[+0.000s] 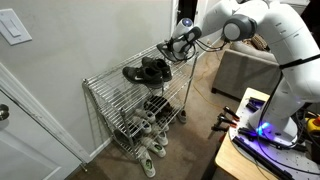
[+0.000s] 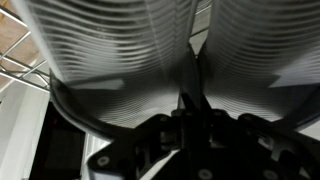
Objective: Remove the pair of grey slippers from the top rack and put them on the second rack from the top
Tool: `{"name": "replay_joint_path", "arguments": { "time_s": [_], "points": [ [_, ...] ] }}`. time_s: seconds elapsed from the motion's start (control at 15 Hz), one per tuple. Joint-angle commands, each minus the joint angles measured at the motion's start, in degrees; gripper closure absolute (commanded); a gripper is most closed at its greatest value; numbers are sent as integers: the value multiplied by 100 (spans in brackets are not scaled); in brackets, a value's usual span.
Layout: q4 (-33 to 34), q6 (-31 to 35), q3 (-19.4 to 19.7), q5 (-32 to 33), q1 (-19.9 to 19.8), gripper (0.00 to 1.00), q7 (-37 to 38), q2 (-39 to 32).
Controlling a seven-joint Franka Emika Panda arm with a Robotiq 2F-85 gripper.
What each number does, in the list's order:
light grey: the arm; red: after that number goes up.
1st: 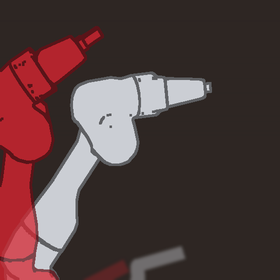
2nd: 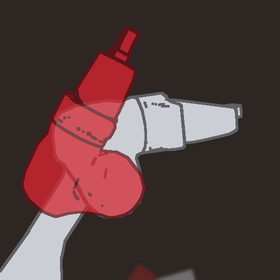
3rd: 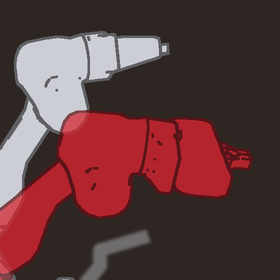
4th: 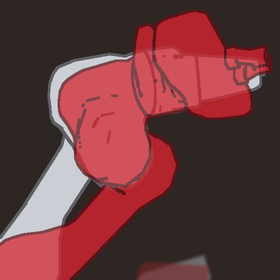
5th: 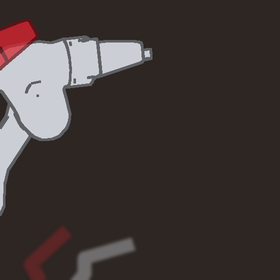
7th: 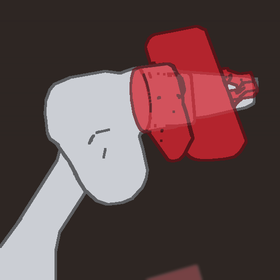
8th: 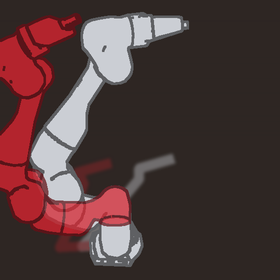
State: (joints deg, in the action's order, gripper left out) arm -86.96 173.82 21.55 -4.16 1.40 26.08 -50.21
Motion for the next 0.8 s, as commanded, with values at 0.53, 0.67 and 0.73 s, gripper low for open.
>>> {"name": "replay_joint_path", "arguments": {
  "time_s": [0.53, 0.67, 0.73],
  "points": [
    [-1462, -741, 1021, 435, 882, 96, 23, 1983],
    [-1503, -1025, 1350, 649, 1118, 96, 71, 2087],
    [-1520, -1170, 1500, 769, 1230, 96, 81, 2126]
  ]
}}
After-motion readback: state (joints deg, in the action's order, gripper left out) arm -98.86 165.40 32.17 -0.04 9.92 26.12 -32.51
